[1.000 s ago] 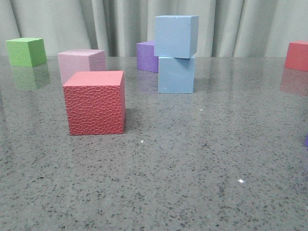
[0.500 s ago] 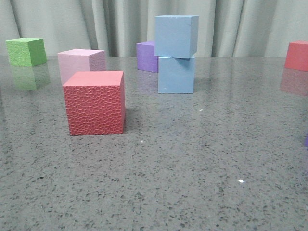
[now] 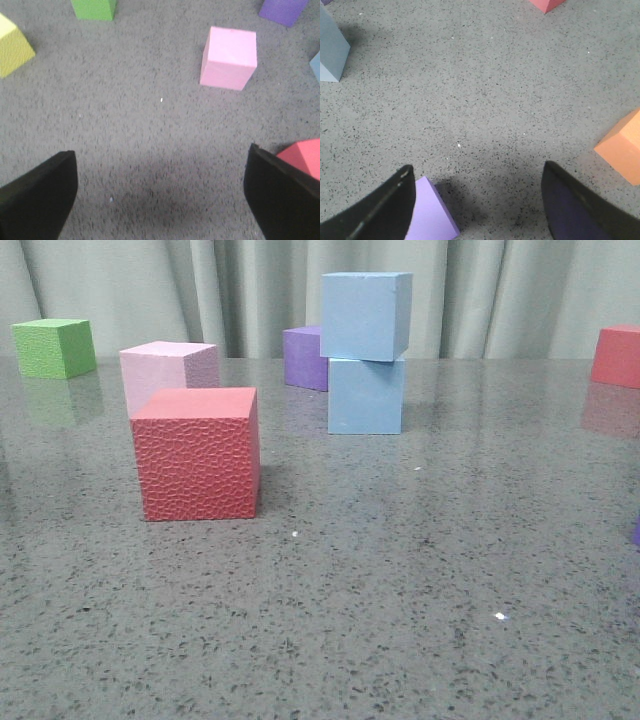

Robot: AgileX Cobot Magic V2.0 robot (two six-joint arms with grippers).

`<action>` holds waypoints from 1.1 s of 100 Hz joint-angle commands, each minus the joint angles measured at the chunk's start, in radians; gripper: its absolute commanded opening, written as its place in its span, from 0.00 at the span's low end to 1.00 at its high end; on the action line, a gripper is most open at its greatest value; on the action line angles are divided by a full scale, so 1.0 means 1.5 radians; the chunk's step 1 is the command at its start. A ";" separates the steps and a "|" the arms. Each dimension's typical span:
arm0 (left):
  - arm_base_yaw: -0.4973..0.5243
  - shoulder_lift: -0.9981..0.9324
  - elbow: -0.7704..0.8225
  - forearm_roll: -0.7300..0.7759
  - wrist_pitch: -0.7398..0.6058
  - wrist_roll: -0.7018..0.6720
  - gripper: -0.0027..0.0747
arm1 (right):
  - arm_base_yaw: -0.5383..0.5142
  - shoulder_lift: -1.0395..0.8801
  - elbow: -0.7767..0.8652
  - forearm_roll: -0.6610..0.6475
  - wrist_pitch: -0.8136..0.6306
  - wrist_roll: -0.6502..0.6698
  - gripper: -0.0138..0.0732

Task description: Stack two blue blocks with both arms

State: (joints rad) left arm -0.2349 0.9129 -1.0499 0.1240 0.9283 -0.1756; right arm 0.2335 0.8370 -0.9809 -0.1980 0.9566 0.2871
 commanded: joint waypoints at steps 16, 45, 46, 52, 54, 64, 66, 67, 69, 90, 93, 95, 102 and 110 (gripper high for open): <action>0.002 -0.113 0.108 0.035 -0.058 -0.061 0.86 | -0.004 -0.005 -0.016 -0.011 -0.027 -0.004 0.77; 0.002 -0.177 0.171 0.035 -0.078 -0.091 0.86 | -0.004 -0.005 -0.016 -0.011 -0.017 -0.004 0.77; 0.002 -0.177 0.171 0.035 -0.078 -0.091 0.86 | -0.004 -0.005 -0.015 -0.010 -0.017 -0.004 0.77; 0.002 -0.177 0.171 0.035 -0.078 -0.091 0.86 | -0.004 -0.005 -0.014 -0.007 -0.017 -0.004 0.77; 0.002 -0.177 0.171 0.035 -0.078 -0.091 0.86 | -0.004 -0.005 -0.012 -0.006 -0.017 -0.004 0.77; 0.002 -0.177 0.171 0.035 -0.078 -0.091 0.86 | -0.004 -0.005 -0.008 0.005 -0.007 -0.004 0.76; 0.002 -0.177 0.171 0.035 -0.078 -0.091 0.86 | -0.004 -0.005 -0.008 0.005 -0.007 -0.004 0.76; 0.002 -0.177 0.171 0.035 -0.078 -0.091 0.86 | -0.004 -0.005 -0.008 0.005 -0.007 -0.004 0.76; 0.002 -0.177 0.171 0.035 -0.078 -0.091 0.86 | -0.004 -0.005 -0.008 0.005 -0.009 -0.004 0.76; 0.002 -0.177 0.171 0.035 -0.084 -0.091 0.86 | -0.004 -0.005 -0.008 0.006 -0.025 -0.004 0.72; 0.002 -0.177 0.171 0.035 -0.085 -0.091 0.86 | -0.004 -0.005 -0.008 0.006 -0.024 -0.004 0.69; 0.002 -0.177 0.171 0.035 -0.086 -0.091 0.86 | -0.004 -0.005 -0.008 0.006 -0.024 -0.004 0.66; 0.002 -0.177 0.171 0.035 -0.091 -0.091 0.86 | -0.004 -0.005 -0.008 0.006 -0.022 -0.004 0.54; 0.002 -0.177 0.171 0.035 -0.098 -0.091 0.81 | -0.004 -0.005 -0.008 0.006 -0.017 -0.004 0.38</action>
State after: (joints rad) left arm -0.2349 0.6455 -0.7688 0.1667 0.8629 -0.3028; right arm 0.2335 0.8370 -0.9683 -0.1796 0.9790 0.2871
